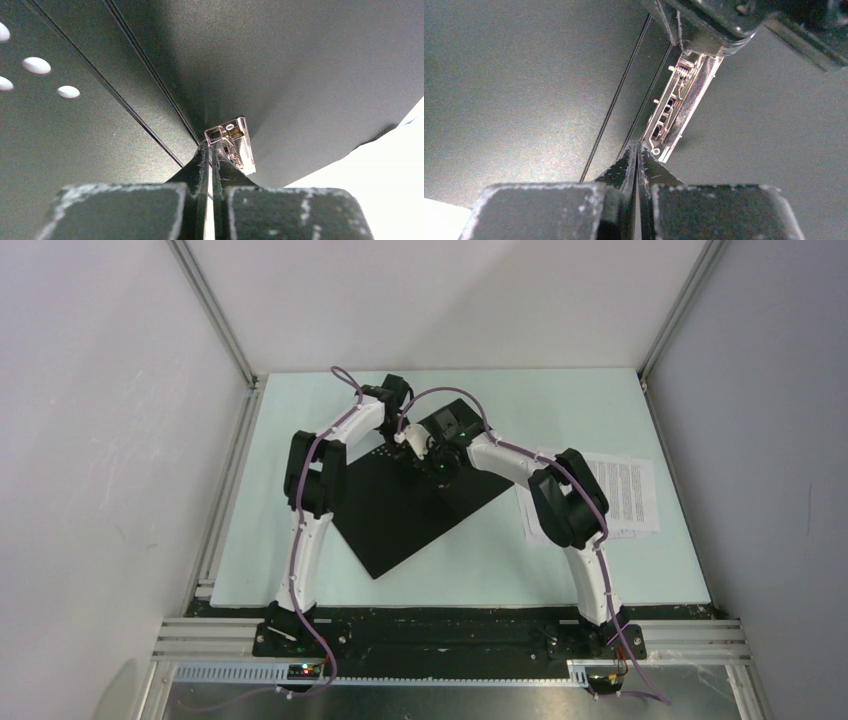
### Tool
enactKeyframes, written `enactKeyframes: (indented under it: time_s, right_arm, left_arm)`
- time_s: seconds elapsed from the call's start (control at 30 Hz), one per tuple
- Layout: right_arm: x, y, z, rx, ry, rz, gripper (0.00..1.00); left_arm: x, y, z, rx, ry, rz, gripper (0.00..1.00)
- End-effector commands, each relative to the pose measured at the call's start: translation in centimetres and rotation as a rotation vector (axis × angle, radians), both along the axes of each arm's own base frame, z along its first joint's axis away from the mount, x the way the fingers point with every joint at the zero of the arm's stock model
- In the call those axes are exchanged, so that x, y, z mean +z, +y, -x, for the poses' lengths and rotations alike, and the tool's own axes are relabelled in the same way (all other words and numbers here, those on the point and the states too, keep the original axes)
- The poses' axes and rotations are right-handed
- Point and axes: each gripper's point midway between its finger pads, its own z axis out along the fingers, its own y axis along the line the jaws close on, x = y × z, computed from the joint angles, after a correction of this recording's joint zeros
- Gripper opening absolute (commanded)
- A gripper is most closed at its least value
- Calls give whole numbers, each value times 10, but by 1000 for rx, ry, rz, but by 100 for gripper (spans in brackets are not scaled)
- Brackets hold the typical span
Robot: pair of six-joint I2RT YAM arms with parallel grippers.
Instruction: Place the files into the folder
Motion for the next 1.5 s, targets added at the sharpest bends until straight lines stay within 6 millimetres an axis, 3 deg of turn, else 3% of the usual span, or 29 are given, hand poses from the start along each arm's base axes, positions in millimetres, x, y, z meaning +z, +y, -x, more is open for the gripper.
enactKeyframes:
  time_s: [0.0, 0.53, 1.13, 1.23, 1.33, 1.37, 1.47]
  right_arm:
    - [-15, -6, 0, -15, 23, 56, 3]
    - [-42, -27, 27, -63, 135, 160, 3]
    - [-66, -43, 19, -66, 103, 291, 4]
    - [-63, -54, 3, -112, 15, 363, 3]
    - [-52, -65, -32, -141, -151, 422, 1]
    - [-43, -75, -45, -169, -202, 448, 0]
    - [-10, -76, -80, -162, -358, 437, 0]
  left_arm:
    - [-31, 38, 15, 9, 75, -149, 0]
    - [-32, 39, 15, 19, 85, -136, 0]
    - [-33, 41, 15, 22, 91, -129, 0]
    - [-33, 42, 15, 14, 91, -126, 0]
    - [-33, 42, 14, 9, 88, -126, 0]
    - [-32, 41, 14, 7, 87, -124, 0]
    - [-33, 41, 14, 2, 87, -122, 0]
